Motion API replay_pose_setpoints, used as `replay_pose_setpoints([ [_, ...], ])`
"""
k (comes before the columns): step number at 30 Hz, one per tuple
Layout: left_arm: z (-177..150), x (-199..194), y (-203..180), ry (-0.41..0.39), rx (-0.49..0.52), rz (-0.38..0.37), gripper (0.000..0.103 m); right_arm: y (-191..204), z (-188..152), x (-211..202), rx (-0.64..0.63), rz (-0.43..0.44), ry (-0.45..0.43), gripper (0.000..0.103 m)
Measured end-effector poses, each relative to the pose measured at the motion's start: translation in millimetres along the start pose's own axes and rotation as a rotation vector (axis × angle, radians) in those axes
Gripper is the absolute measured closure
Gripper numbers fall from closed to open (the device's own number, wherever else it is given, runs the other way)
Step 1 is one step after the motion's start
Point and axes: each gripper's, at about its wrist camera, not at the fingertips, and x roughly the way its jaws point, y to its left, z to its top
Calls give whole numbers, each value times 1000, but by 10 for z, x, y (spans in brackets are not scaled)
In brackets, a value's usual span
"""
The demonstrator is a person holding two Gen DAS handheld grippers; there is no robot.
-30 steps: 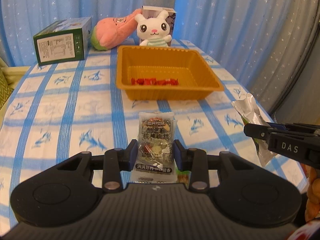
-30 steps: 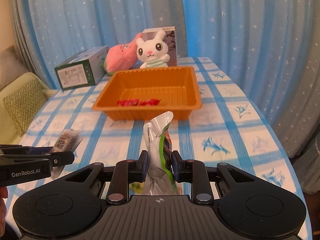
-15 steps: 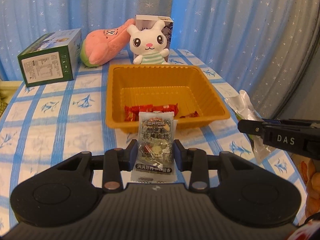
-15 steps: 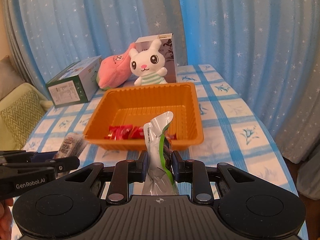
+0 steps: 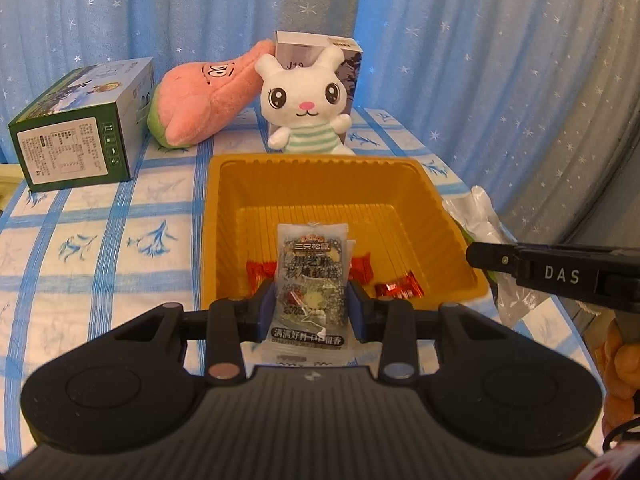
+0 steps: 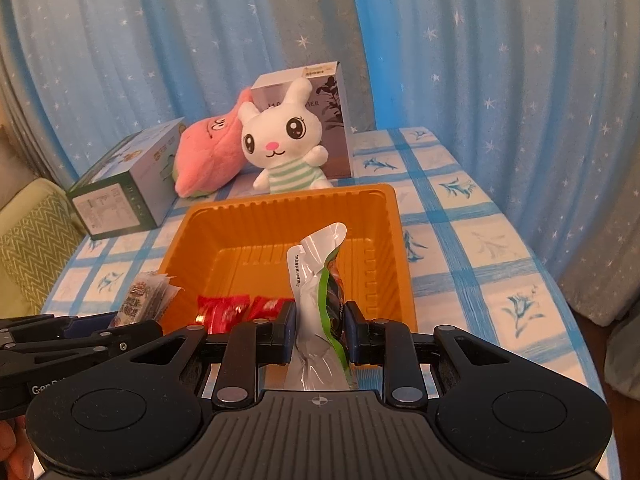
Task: Organize snacks
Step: 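Carry both packets up and over to the orange tray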
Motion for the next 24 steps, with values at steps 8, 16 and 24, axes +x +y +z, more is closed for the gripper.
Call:
replay_pose_setpoints([
  [8,182,251,59,-2,0,4,69,-32,167,262,10,-9,24,78],
  [16,248,470,136,23,-22,2,69,-39,232,386,22,0,40,78],
  [24,271,602,193,40,-47,10,68,-41,272,420,26,-2,38,78],
])
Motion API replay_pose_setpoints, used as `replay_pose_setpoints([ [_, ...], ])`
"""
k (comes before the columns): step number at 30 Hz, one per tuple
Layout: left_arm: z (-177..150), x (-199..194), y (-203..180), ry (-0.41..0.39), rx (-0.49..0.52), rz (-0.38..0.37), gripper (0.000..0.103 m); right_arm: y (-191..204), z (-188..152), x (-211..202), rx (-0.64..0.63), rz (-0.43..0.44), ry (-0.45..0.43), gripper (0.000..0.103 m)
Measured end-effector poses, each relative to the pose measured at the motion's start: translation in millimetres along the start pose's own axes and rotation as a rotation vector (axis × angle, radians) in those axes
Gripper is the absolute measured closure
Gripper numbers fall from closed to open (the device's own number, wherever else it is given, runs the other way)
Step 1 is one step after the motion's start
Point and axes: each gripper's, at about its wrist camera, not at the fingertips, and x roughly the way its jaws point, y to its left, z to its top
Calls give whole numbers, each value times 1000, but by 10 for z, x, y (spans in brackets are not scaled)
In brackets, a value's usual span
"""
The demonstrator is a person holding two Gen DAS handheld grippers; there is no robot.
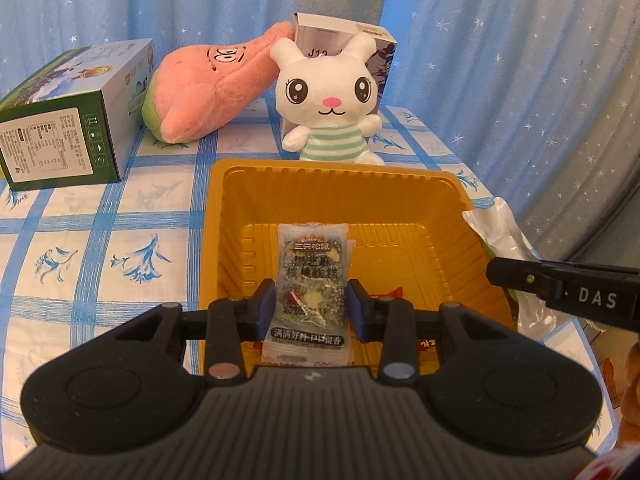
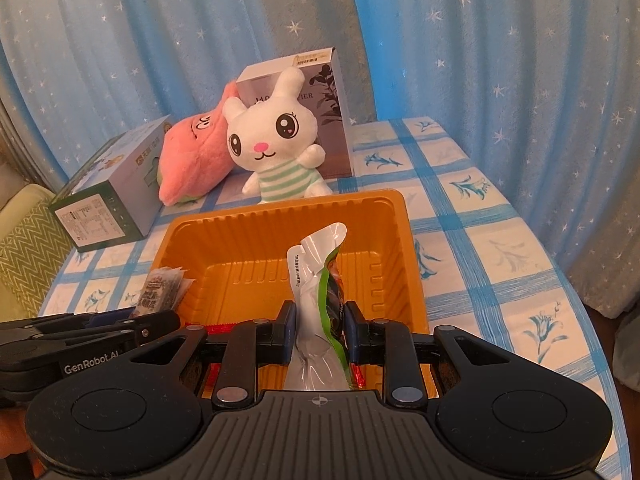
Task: Organize snacks
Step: 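Carry both packets up and over to the orange tray, then lower both packets into the orange tray and open both tools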
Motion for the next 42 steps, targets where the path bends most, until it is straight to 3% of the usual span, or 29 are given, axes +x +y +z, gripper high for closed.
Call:
replay_pose_setpoints([
  [3,1,13,17,-5,-16,4,55,-21,-8,16,10,0,5,78],
  [17,-87,-100,-60,-3,44,1,55,-14,1,-13,16,3,3,78],
  [36,-105,-156,7,-7,51,6,49,12,71,104,22,-2,-1,77],
  [42,-105,-218,33,-16,52,11,47,-42,84,196,66,55,-21,77],
])
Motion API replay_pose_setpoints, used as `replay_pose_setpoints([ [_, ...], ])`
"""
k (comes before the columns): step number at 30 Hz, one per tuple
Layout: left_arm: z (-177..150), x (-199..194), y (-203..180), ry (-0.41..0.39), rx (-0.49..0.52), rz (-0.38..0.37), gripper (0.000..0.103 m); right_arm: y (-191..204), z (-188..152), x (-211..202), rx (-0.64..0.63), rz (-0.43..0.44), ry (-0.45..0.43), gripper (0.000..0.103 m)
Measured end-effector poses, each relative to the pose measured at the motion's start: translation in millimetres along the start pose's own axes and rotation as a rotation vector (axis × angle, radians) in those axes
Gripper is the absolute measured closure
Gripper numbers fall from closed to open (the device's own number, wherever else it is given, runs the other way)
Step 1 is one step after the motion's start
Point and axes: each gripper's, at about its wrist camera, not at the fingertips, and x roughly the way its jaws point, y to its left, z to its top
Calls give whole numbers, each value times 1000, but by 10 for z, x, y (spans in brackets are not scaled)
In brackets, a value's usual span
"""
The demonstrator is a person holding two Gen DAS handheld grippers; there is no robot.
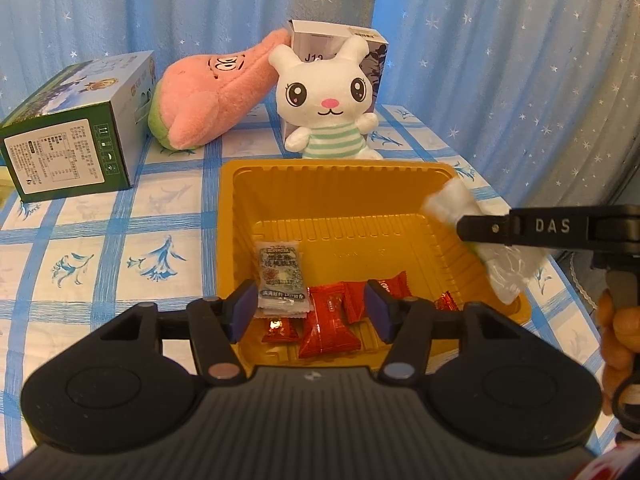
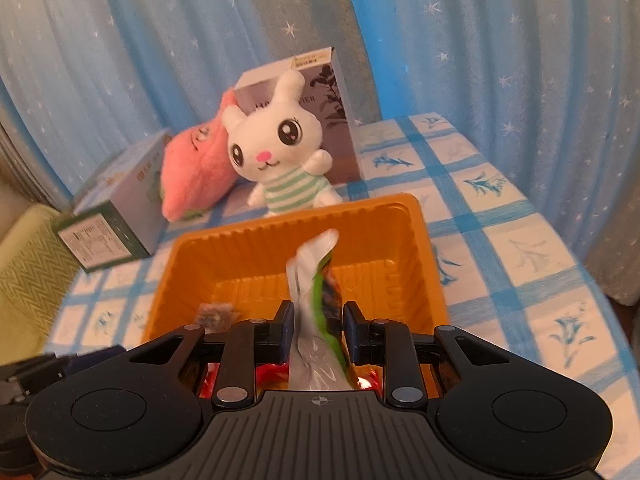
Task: Organize snacks
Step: 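Lower both packets into the orange tray and open both tools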
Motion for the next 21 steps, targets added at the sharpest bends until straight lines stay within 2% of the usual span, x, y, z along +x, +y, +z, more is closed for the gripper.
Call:
replay_pose_setpoints([
  [1,-4,-11,8,0,-2,0,45,-9,11,14,5,3,-1,74],
  [2,-12,-29,16,-1,-5,0,44,-23,13,16,11,-5,0,60],
  [4,-42,-71,34,-5,-10,-2,42,-55,2,-37,25,0,-17,39],
  [9,-178,-219,77,-10,-37,-9,39,-137,-106,-228,44,-1,-31,38],
  [14,-414,-455,98,-9,-83,-13,37,-191,-356,-528,57,-12,-28,38],
  [21,-768,-1006,94,-51,-159,-6,34,-213,-788,-1124,106,-40,-21,38],
])
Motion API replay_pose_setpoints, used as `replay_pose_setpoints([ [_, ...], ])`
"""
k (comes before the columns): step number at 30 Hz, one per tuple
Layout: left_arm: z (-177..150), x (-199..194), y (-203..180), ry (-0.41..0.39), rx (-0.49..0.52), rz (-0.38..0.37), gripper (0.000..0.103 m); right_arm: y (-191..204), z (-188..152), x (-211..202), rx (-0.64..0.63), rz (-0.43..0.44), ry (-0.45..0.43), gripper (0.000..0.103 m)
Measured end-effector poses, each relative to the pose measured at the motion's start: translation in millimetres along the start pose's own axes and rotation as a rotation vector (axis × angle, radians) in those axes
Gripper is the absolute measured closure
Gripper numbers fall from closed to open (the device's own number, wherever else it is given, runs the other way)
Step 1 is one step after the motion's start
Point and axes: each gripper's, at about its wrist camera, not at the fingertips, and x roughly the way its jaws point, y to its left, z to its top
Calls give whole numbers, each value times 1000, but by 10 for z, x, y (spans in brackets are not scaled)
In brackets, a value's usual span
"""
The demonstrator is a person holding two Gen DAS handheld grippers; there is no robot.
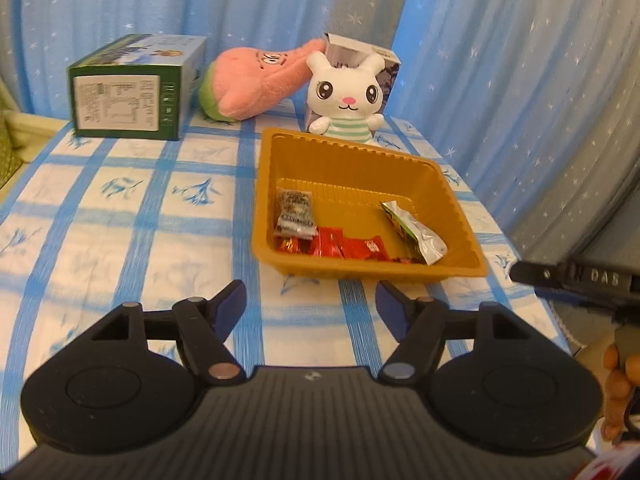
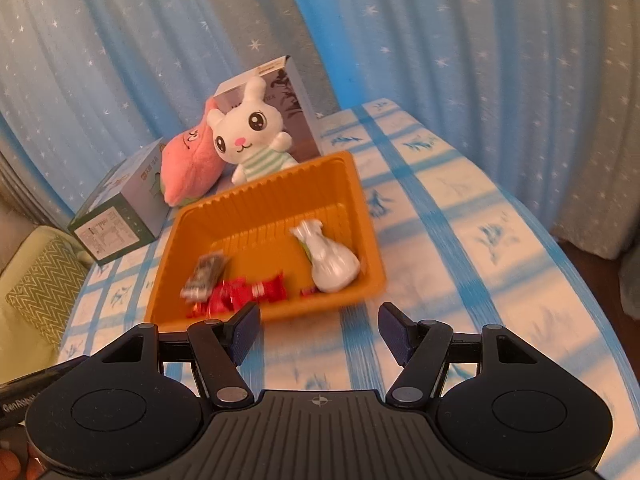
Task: Organize snacks
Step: 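Lower both packets into the orange tray and open both tools, then move both open tools back toward the remaining candies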
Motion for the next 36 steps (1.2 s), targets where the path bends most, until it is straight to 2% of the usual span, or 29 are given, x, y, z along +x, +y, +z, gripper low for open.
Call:
replay_pose_setpoints([
  [9,-478,-708,-117,-23,2,4,29,-10,-591,-751,31,-5,-6,38],
  [17,-961,-1096,-247,-3,18,15,29,32,-1107,-1197,4,-18,8,38],
  [26,-1305,-1239,-322,25,36,33,29,59,-1428,-1494,-37,-33,0,38],
  [36,-1475,-1234,-313,55,51,45,28,34,-1595,-1528,-46,-52,2,38],
])
